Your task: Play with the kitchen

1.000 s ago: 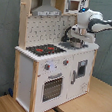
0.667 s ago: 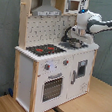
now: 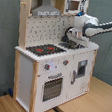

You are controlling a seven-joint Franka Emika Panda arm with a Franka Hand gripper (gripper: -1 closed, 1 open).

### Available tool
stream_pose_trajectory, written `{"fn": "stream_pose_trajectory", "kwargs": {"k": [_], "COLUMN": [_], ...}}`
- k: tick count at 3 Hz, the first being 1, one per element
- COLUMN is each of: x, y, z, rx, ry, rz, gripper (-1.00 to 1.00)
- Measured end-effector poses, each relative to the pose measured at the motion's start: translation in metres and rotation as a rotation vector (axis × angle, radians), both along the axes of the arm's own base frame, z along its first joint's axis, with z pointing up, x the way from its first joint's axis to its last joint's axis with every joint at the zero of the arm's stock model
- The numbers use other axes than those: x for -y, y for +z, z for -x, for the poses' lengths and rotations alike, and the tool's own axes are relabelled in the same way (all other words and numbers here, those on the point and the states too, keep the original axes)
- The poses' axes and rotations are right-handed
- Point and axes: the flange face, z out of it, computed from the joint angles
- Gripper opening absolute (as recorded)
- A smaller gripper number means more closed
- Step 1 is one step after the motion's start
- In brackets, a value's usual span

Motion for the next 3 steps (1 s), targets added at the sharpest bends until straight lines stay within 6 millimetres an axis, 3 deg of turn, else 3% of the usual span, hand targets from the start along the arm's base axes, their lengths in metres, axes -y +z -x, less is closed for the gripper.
{"fn": "stream_pose_trajectory", "kwargs": {"k": [1,2,3], "x": [-0.0135,-0.0149,-0.0148], "y": [-0.0111,-0.0096,-0.0081], "z": [-0.0047,-0.0058,-0.0071], "rx": [0.007,0.011,0.017], "ry": [0.009,0.013,0.015], "rz": [-0.009,-0.016,-0.018], "gripper": [-1.00,-1.00,1.00]}}
